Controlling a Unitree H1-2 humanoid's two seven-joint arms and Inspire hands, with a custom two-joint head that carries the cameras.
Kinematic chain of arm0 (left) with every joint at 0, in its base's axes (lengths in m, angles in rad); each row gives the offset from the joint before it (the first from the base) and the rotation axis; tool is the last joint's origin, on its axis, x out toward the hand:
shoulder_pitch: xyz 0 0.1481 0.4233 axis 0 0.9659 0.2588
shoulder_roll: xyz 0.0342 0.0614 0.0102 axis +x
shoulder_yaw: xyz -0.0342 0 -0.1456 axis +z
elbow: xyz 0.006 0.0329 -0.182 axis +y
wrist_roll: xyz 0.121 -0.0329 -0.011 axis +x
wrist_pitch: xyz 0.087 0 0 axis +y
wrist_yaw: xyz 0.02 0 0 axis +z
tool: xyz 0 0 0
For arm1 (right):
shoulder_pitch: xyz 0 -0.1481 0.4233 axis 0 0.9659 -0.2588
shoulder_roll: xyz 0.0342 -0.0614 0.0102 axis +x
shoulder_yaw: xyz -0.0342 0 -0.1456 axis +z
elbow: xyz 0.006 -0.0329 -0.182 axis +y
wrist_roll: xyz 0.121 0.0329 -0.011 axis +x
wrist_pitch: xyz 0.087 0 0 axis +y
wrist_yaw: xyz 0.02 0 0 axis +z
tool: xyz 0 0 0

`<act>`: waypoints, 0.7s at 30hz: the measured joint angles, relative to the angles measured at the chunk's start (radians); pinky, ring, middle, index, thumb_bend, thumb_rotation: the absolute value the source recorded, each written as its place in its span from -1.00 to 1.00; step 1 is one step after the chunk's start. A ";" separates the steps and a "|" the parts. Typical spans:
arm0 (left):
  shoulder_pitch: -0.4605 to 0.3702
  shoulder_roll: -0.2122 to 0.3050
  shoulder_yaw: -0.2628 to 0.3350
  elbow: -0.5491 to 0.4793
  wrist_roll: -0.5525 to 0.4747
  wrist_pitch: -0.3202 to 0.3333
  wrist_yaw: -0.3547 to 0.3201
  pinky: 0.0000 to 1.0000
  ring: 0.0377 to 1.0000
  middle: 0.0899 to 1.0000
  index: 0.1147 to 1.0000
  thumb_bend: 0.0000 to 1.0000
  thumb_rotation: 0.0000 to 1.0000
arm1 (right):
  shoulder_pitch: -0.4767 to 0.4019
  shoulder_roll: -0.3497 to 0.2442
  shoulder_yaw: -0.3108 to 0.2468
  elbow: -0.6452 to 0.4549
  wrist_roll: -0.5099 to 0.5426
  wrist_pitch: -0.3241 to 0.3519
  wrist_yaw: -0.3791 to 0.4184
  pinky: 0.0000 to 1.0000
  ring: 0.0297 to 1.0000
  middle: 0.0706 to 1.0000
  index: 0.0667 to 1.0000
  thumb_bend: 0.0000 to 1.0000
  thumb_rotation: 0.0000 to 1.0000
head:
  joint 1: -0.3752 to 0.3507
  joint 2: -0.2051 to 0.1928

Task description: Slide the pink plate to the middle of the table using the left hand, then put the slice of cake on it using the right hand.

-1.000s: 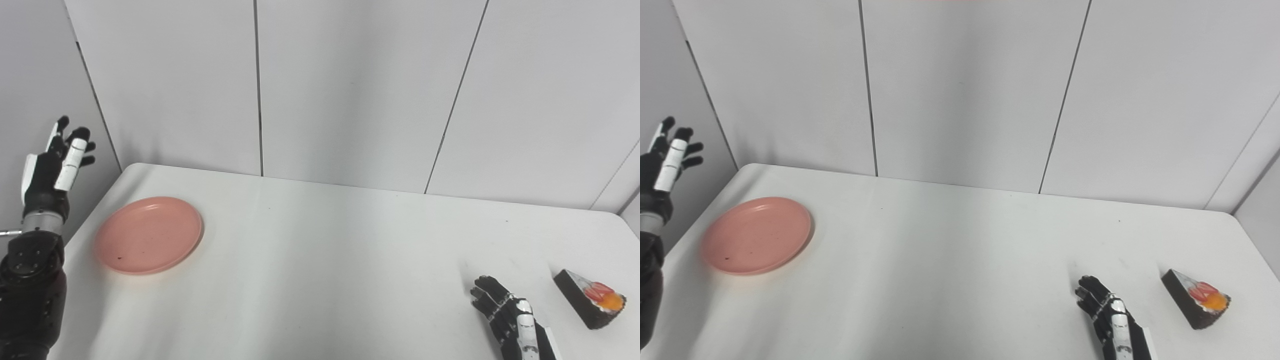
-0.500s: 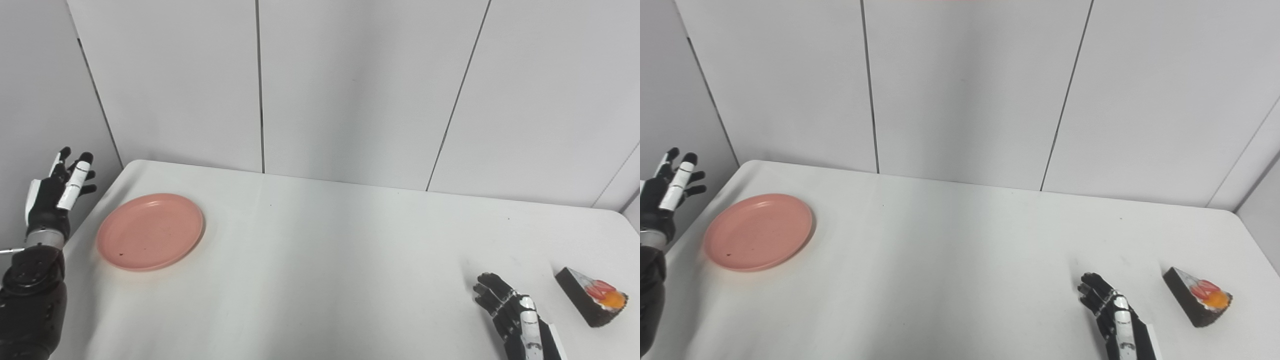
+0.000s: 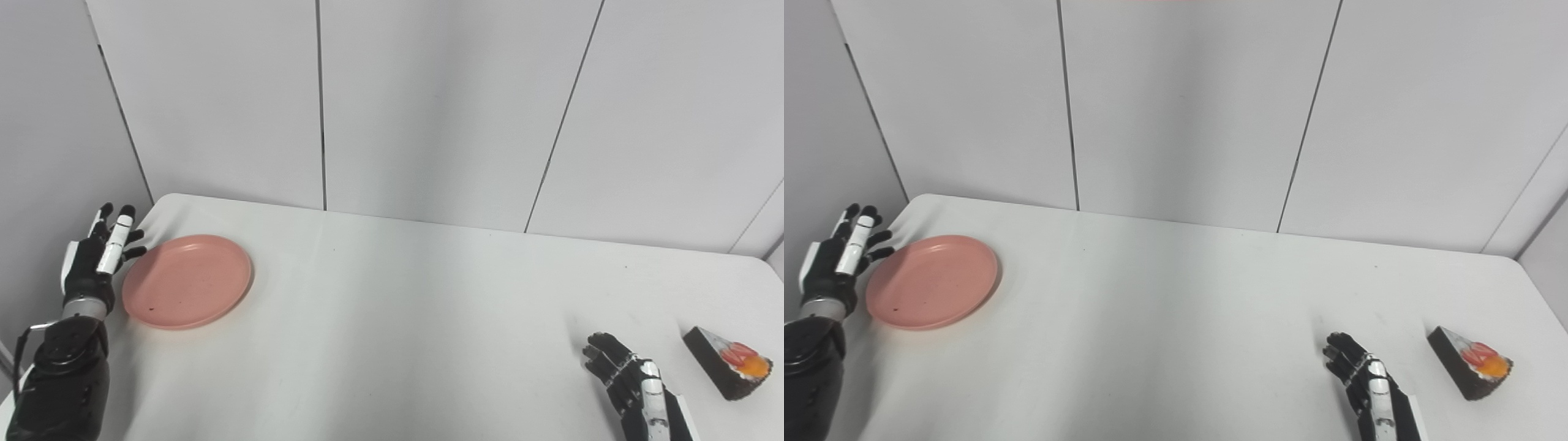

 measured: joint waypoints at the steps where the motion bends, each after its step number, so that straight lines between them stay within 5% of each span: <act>1: 0.001 -0.004 0.000 -0.004 -0.001 0.001 0.000 0.41 0.62 0.76 0.95 0.50 0.64 | 0.001 0.000 0.000 0.000 0.000 0.000 0.000 0.72 0.62 0.60 0.43 0.45 0.83 | 0.000 0.000; 9: 0.028 -0.060 0.005 -0.037 -0.042 0.028 0.000 0.46 0.66 0.78 0.93 0.55 0.63 | 0.008 0.000 0.000 -0.011 0.000 0.006 -0.001 0.69 0.60 0.59 0.42 0.43 0.82 | -0.003 0.008; 21: 0.049 -0.064 0.000 -0.069 -0.045 0.032 -0.002 0.39 0.60 0.73 0.89 0.65 0.62 | 0.008 -0.006 0.000 -0.026 -0.002 0.015 -0.001 0.69 0.61 0.60 0.43 0.39 0.84 | -0.009 0.011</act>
